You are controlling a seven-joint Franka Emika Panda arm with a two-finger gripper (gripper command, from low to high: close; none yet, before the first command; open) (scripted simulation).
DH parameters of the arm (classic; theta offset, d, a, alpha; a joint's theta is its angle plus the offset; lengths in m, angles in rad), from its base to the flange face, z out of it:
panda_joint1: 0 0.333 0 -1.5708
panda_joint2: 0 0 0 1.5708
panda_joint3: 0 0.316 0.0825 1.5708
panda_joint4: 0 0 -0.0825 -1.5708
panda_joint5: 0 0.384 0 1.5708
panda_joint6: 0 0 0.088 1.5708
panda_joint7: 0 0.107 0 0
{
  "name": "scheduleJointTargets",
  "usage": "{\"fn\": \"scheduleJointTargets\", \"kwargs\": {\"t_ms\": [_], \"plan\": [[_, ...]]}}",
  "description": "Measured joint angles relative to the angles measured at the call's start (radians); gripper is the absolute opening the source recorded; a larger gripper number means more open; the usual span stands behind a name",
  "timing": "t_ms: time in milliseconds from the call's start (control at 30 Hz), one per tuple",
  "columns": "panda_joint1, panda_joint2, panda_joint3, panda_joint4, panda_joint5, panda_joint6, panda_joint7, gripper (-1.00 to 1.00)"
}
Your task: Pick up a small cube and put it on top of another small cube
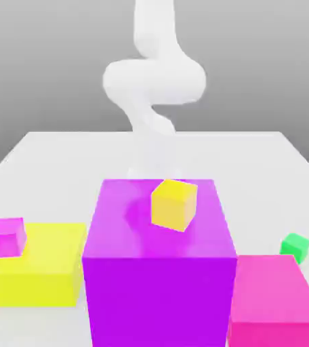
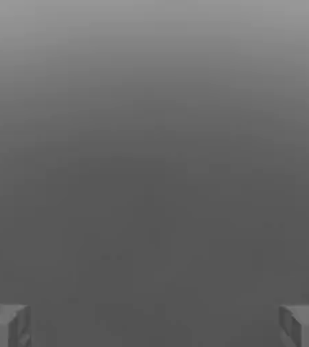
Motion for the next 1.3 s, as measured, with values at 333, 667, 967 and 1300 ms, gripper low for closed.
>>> {"fn": "scheduleJointTargets", "kwargs": {"t_ms": [333, 667, 967, 1300], "plan": [[-0.105, 0.368, -0.045, 0.076, -0.024, 0.067, 0.118, 0.0], [-0.207, 0.732, -0.114, 0.151, 0.008, 0.134, 0.195, 0.0], [-0.296, 1.062, -0.149, 0.22, 0.095, 0.191, 0.226, 0.0], [-0.373, 1.35, -0.129, 0.285, 0.172, 0.311, 0.218, -1.0]]}}
